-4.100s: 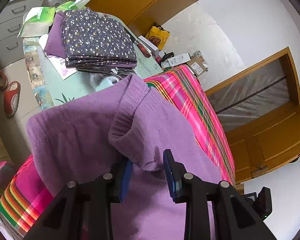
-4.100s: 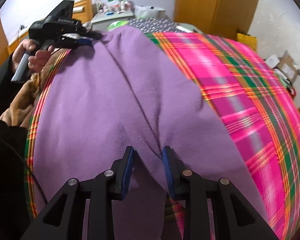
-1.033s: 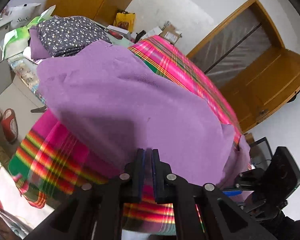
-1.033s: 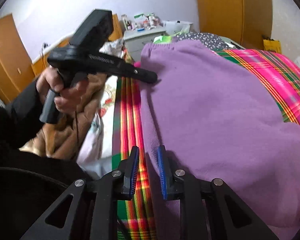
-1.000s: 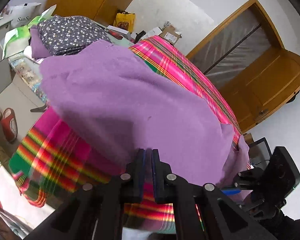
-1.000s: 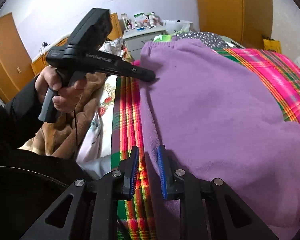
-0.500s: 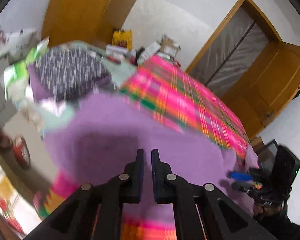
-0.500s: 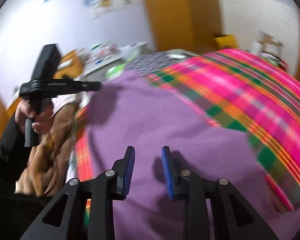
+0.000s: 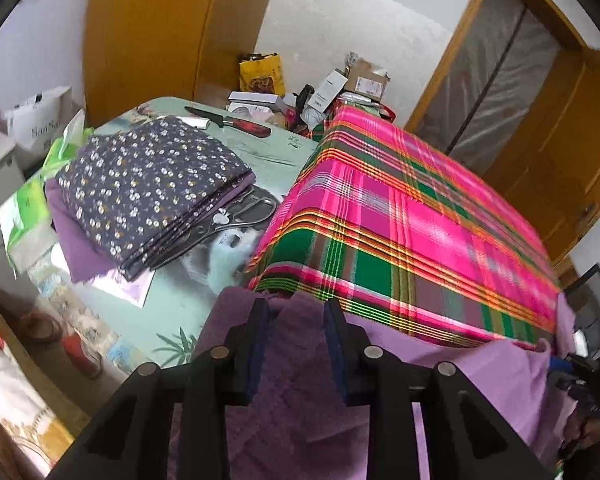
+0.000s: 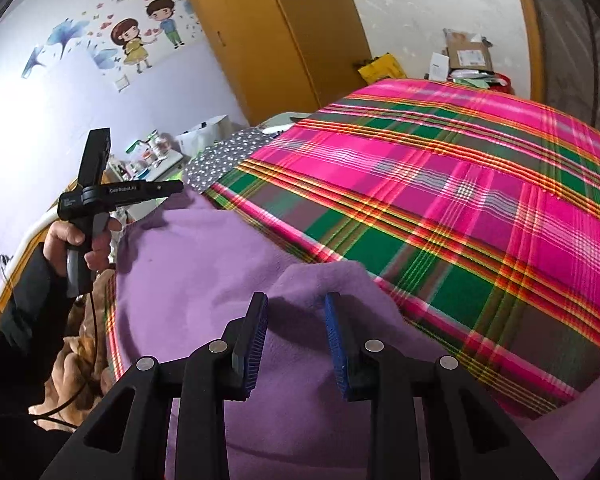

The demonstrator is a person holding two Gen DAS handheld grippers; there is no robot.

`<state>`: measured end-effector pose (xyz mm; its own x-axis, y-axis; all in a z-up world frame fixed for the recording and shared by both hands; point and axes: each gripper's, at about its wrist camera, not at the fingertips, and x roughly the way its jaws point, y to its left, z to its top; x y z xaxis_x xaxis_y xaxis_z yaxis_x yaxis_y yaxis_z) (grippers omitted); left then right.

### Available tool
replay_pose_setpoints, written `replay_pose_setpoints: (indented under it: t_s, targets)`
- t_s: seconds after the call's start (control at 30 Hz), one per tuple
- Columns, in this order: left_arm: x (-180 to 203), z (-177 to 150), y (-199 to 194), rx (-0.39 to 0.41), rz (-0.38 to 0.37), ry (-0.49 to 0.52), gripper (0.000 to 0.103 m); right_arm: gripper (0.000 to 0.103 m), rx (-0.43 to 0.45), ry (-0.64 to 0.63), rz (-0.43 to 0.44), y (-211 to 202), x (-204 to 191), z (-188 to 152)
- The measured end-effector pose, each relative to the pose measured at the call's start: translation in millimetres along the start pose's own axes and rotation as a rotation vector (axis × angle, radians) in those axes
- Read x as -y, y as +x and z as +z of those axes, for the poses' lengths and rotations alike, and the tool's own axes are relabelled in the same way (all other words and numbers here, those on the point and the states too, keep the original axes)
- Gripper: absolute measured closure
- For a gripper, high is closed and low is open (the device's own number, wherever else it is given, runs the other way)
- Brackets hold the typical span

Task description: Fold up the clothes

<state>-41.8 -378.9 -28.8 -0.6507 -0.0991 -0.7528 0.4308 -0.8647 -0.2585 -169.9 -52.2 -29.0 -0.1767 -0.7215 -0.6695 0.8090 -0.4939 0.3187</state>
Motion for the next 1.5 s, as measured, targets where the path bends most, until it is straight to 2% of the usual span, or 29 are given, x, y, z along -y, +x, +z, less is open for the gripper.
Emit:
replay_pose_setpoints:
  t_s: [0.23,0.33,0.4,0.47,0.77,0.83,1.0,1.17,1.23,1.3,1.37,1.4,1.5]
  targets:
    - [12.9,-4.1,17.2,-0.042,0.045,0.090,0.071,0.073,-0.001,0.026,-0.006,0.1,9.1,-0.7]
    - [18.4,-6.9,15.7,-0.028,0.073,0.122,0.079,0.073,0.000,0.037,-0.013,0.0,12.3,-1.3]
    - [11.5,-4.8,14.3,-0.009,0.067,0.076,0.086,0.073,0.001,0.047,-0.023,-0.8,15.9,-1.3]
    - [3.6,-2.5,13.1,0.010,0.058,0.025,0.087,0.073,0.009,0.058,-0.034,-3.9,19.3,-2.2]
    - [-40.7,-0.7,15.0,-0.005,-0.163,-0.264,0.081,0.073,0.032,0.116,-0.083,-22.1,38.6,-13.2]
    - [-39.7,-3.1,4.8,0.017,-0.154,-0.262,0.081,0.073,0.036,0.111,-0.097,-30.0,40.8,-17.5]
    - [-17.0,-18.3,-27.3,0.080,-0.089,-0.175,0.080,0.073,0.038,0.120,-0.147,-49.1,51.2,-33.2]
    - [-3.4,-38.7,-58.0,0.159,-0.037,-0.134,0.080,0.073,0.054,0.145,-0.153,-60.8,52.9,-44.5]
    - [-8.7,-41.0,-67.8,0.198,0.016,-0.139,0.081,0.073,0.061,0.133,-0.132,-62.9,46.8,-45.2]
    - [-29.2,-39.3,-72.5,0.214,0.063,-0.215,0.081,0.073,0.057,0.109,-0.110,-60.7,39.4,-45.0]
    - [-44.3,-38.5,-75.6,0.207,0.047,-0.290,0.084,0.073,0.049,0.083,-0.093,-56.3,32.7,-44.6]
    - [-44.3,-38.5,-78.1,0.205,0.030,-0.289,0.084,0.073,0.046,0.074,-0.089,-53.8,29.9,-44.1]
    - [-26.5,-40.9,-81.0,0.182,-0.020,-0.206,0.084,0.073,0.049,0.076,-0.069,-50.7,26.3,-43.9]
